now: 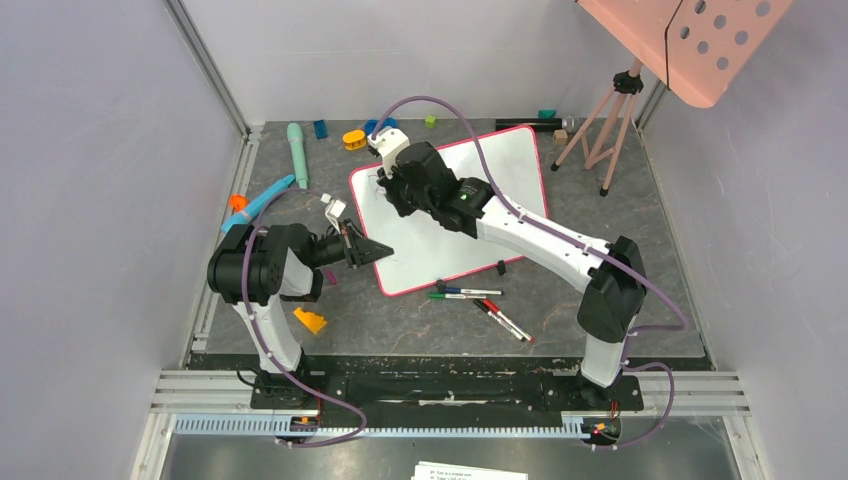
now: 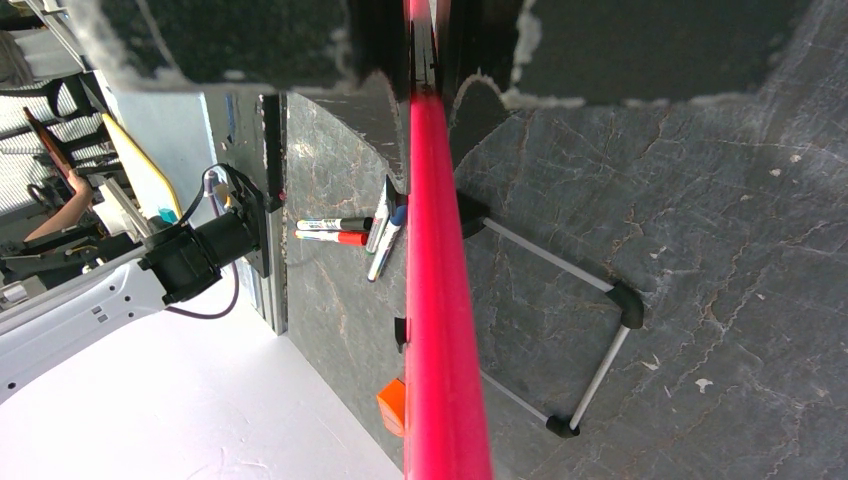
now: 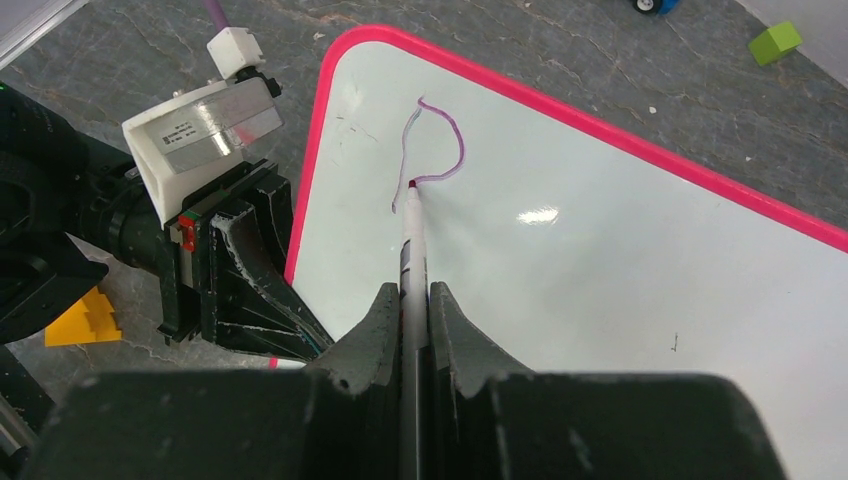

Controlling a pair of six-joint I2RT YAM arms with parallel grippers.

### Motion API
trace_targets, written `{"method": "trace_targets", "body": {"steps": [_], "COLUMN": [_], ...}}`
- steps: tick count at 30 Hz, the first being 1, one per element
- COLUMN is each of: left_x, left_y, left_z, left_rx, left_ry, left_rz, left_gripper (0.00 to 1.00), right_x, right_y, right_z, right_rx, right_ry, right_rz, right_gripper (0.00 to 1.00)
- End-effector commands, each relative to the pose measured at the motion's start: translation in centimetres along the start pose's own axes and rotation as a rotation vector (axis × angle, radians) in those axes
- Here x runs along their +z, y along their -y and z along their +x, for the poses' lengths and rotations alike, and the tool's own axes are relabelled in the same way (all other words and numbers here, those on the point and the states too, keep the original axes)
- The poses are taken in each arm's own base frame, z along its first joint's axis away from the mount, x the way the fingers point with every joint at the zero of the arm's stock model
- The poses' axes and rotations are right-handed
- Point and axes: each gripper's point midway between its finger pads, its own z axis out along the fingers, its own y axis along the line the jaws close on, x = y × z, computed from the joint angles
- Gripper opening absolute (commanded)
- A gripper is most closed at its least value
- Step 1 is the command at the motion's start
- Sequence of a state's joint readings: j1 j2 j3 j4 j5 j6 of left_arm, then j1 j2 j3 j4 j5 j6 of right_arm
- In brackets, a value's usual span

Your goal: Write a sentence on the whiteboard

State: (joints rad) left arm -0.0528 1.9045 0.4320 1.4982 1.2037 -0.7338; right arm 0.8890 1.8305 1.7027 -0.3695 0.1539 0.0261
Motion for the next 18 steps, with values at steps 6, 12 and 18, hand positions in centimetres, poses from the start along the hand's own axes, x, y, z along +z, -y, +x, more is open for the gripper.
{"method": "trace_targets", "body": {"steps": [6,12,18], "left_x": [0.2,0.3,0.3], "left_y": [1.6,1.5,1.5], "left_z": [1.4,1.4,1.4], "left_rx": [0.135,0.133,0.133], "left_ry": [-0.052,-0.051,-0.051], "left_rz": [0.086,0.085,0.085], "left_gripper": [0.04,0.04,0.04], "right_x": [0.6,-0.3,-0.7], "right_y": [1.5,2.7,3.2], "right_z": [1.3,2.3,3.1], "right_rx": [0.008,-0.004,-0.003], "right_ry": [-0.05,-0.085,-0.105], "right_rz": [0.069,0.129,0.151], "right_gripper": [0.0,0.0,0.0]}}
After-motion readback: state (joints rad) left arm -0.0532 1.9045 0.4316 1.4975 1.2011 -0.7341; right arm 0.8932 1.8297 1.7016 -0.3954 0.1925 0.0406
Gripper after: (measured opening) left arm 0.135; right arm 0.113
